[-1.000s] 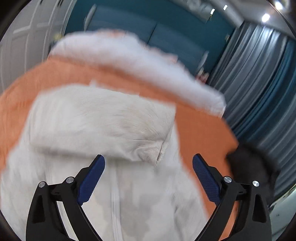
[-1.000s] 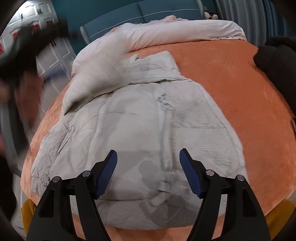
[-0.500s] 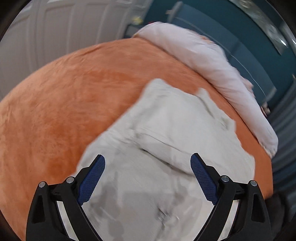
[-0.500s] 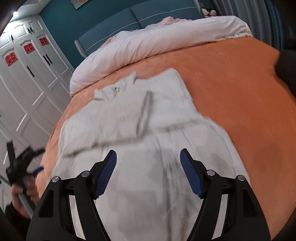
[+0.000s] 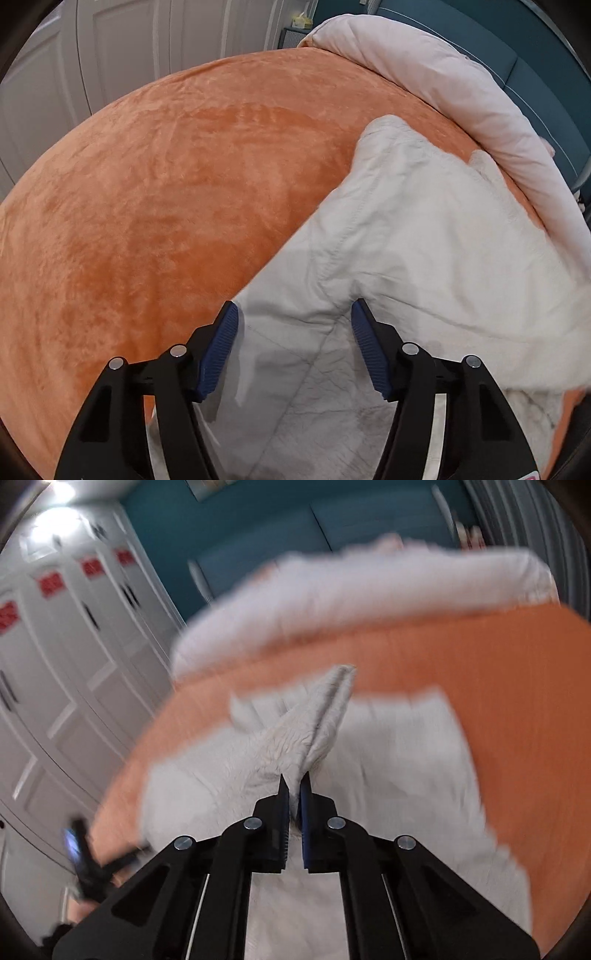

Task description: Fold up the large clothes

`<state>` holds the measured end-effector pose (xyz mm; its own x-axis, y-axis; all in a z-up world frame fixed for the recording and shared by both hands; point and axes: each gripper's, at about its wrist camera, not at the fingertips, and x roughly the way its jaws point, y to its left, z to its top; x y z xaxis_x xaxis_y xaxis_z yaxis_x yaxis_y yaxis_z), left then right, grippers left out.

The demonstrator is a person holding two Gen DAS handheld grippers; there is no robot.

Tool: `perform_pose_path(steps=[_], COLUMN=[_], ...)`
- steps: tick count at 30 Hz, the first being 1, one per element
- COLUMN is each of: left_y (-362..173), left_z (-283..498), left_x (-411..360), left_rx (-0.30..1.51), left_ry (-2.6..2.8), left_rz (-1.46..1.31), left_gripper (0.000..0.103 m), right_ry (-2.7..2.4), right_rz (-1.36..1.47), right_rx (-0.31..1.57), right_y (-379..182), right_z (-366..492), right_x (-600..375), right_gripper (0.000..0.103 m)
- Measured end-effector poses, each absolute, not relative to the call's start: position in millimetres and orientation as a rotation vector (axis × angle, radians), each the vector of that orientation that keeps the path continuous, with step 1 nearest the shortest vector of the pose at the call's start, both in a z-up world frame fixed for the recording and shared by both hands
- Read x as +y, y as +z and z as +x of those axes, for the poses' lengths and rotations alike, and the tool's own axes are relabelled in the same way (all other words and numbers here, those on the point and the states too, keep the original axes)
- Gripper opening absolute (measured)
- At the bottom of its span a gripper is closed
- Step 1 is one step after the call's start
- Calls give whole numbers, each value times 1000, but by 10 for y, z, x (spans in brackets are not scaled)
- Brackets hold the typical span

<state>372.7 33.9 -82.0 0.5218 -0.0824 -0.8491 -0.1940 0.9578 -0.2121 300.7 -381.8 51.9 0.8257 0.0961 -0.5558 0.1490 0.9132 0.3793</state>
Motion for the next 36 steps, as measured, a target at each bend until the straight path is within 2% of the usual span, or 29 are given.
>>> perform_pose_path(steps=[3, 6, 8, 18, 20, 21, 22, 23, 24, 26, 27, 31, 35, 36], left_y=[-881, -937, -965, -1074, -1021, -983, -894, -833, -753, -598, -538, -608, -682, -679], left_z=[3694, 3662, 3662, 3686, 3667, 3649, 3572, 3491, 3353, 2944, 2673, 1883, 1420, 1400], left_x=[288, 207, 176, 112, 148, 188, 268, 332, 437, 720, 892, 1290, 1273, 1232], left_rx=[1000, 979, 968, 935, 951, 967, 1002, 1019, 1034, 1047, 1041, 1115, 1117, 1115], left_ry=[81, 105, 109, 149, 136, 124, 90, 56, 0, -87, -104, -52, -85, -93], left_rz=[-255, -193, -167, -95, -116, -130, -155, -186, -237, -343, -385, -404, -365, -346], left_gripper=[66, 67, 69, 76, 76, 76, 76, 77, 80, 86, 86, 87, 87, 87], right_ry=[-69, -154, -151, -156, -181, -203, -190, -167, -141, -141, -157, -291, -323, -315], right_rz=[352, 379, 429, 413, 382, 365, 380, 396, 405, 379, 362, 410, 594, 613], right_rx=[635, 847, 899, 854, 883, 908, 913, 900, 870, 835, 834, 940, 1001, 1006], right_y=[395, -389, -781, -868, -805, -715, -596, -511, -385, -225, -201, -377, -663, -719], right_z=[3142, 3400, 3395, 3331, 3334, 3269, 3120, 2967, 2685, 2107, 1793, 634, 160, 132], right_x=[-3862, -4056, -4133, -4072, -4071, -4066, -4060, -4060, -4068, -4100, -4131, -4378, -4472, -4445], right_gripper=[4, 4, 5, 6, 17, 28, 45, 52, 65, 78, 81, 82, 82, 78])
